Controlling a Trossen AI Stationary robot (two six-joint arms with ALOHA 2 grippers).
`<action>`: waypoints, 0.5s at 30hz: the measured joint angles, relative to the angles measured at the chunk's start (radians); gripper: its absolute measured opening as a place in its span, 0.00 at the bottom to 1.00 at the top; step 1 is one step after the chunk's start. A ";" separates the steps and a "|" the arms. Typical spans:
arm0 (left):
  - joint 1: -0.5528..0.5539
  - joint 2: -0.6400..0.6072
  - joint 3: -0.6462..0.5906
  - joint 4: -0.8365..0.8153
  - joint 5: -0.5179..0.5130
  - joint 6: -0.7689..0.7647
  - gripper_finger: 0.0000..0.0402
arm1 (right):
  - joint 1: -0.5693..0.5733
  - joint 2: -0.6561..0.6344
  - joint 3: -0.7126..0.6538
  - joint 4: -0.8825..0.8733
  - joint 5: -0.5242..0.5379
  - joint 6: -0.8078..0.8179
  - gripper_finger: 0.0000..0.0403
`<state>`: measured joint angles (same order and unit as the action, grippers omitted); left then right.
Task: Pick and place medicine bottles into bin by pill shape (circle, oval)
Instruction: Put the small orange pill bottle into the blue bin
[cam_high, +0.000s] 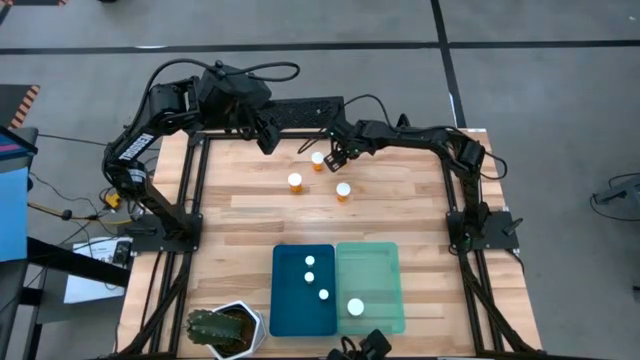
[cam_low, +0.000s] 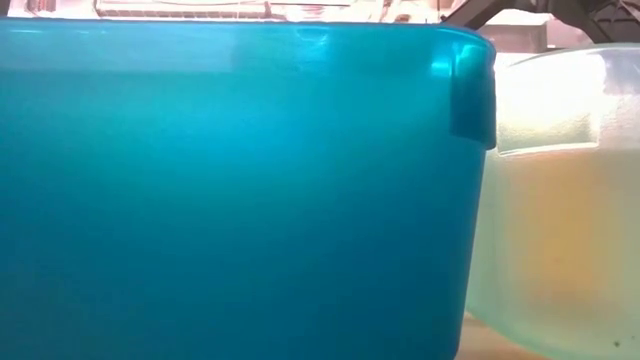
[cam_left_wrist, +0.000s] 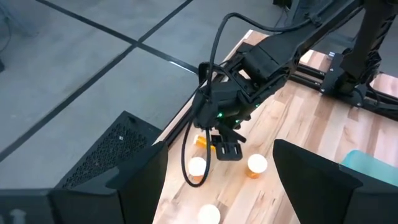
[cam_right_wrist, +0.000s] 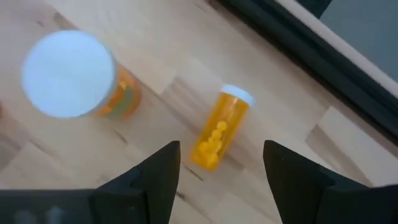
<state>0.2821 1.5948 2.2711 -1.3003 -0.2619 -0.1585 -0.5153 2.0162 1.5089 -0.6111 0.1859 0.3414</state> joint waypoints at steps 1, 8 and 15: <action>0.000 0.000 0.000 0.000 0.002 0.000 0.71 | -0.001 0.000 0.005 -0.015 -0.001 0.001 0.59; 0.000 0.000 0.000 -0.004 0.015 0.016 0.71 | 0.020 0.001 0.006 -0.077 -0.001 0.025 0.59; 0.000 0.000 0.000 -0.021 0.021 0.024 0.71 | 0.000 0.037 -0.003 -0.076 -0.001 0.062 0.59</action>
<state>0.2821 1.5951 2.2715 -1.3217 -0.2405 -0.1346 -0.5153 2.0533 1.5056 -0.6868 0.1845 0.4034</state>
